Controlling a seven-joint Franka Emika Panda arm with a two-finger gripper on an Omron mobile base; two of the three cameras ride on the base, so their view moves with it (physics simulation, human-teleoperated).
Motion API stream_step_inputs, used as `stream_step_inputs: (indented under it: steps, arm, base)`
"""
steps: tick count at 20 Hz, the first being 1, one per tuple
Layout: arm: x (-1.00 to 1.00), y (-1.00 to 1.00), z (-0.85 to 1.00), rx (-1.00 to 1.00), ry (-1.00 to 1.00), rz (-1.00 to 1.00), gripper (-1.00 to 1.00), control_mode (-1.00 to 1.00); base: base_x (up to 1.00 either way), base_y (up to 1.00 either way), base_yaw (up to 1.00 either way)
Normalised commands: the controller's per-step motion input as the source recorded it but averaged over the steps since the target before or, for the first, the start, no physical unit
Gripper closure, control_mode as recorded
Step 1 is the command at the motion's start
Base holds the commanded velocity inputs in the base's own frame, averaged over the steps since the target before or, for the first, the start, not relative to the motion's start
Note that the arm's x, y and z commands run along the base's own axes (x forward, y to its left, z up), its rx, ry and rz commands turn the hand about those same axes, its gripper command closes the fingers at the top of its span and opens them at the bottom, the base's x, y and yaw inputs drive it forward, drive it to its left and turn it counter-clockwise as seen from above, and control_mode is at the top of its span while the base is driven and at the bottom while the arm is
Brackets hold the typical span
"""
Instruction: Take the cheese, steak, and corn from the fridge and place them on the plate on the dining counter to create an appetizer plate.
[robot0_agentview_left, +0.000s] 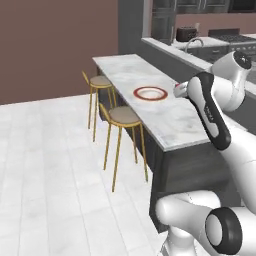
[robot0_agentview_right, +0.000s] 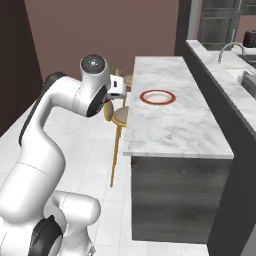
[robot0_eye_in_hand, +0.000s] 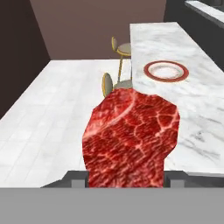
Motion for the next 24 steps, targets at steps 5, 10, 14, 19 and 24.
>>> stream_step_inputs:
  steps: [5, 10, 14, 19, 24]
  arm:
    - [0.0, 0.0, 0.0, 0.0, 0.0, 0.0, 1.0, 1.0]
    - [0.0, 0.0, 0.0, 0.0, 0.0, 0.0, 1.0, 1.0]
    - [0.0, 0.0, 0.0, 0.0, 0.0, 0.0, 1.0, 1.0]
    - [0.0, 0.0, 0.0, 0.0, 0.0, 0.0, 1.0, 1.0]
    - [0.0, 0.0, 0.0, 0.0, 0.0, 0.0, 1.0, 1.0]
  base:
    - [1.0, 0.85, -0.32]
    - [0.88, 0.65, -0.44]
    - [0.66, 0.5, -0.49]
    - [0.62, 0.65, -0.47]
    - [0.56, 0.84, -0.46]
